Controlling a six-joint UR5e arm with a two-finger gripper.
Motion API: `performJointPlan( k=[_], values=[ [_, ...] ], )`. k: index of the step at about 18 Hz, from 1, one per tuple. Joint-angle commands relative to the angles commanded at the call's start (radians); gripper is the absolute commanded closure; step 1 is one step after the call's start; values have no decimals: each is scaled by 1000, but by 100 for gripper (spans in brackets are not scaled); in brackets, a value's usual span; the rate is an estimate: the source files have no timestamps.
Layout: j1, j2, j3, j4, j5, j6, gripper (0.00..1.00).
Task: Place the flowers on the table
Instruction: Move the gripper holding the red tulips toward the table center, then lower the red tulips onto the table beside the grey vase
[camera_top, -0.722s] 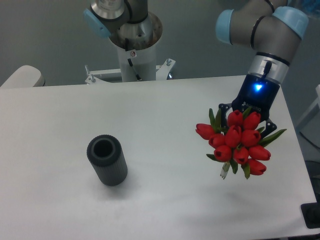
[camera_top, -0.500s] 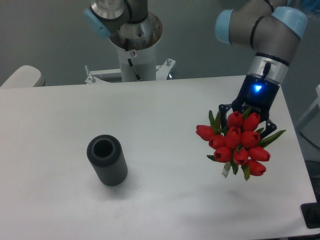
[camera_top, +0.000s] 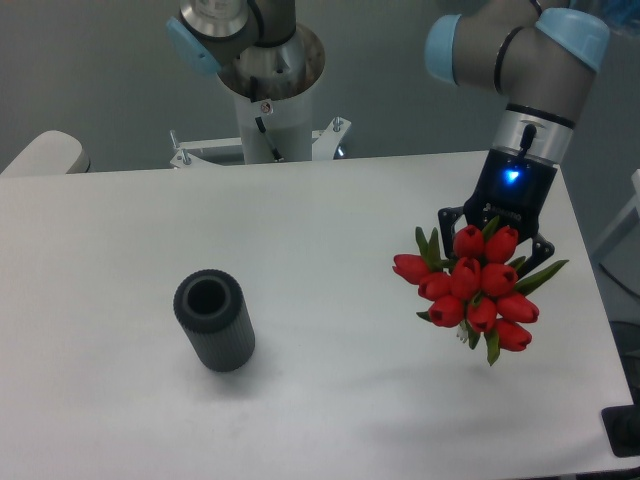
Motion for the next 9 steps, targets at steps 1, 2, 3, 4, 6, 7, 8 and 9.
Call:
performJointPlan(
  k=[1, 2, 3, 4, 6, 7, 8, 9],
  values=[
    [-20, 0, 6, 2, 49, 0, 69],
    [-44, 0, 12, 0, 103, 0, 69],
    [-67, 0, 15, 2, 161, 0, 69],
    [-87, -2, 14, 3, 213, 0, 69],
    [-118, -2, 8, 3, 282, 0, 69],
    [-129, -2, 8, 3, 304, 0, 69],
    [-138, -3, 6, 3, 330, -2, 69],
    [-147, -3, 5, 2, 356, -2, 69]
  ],
)
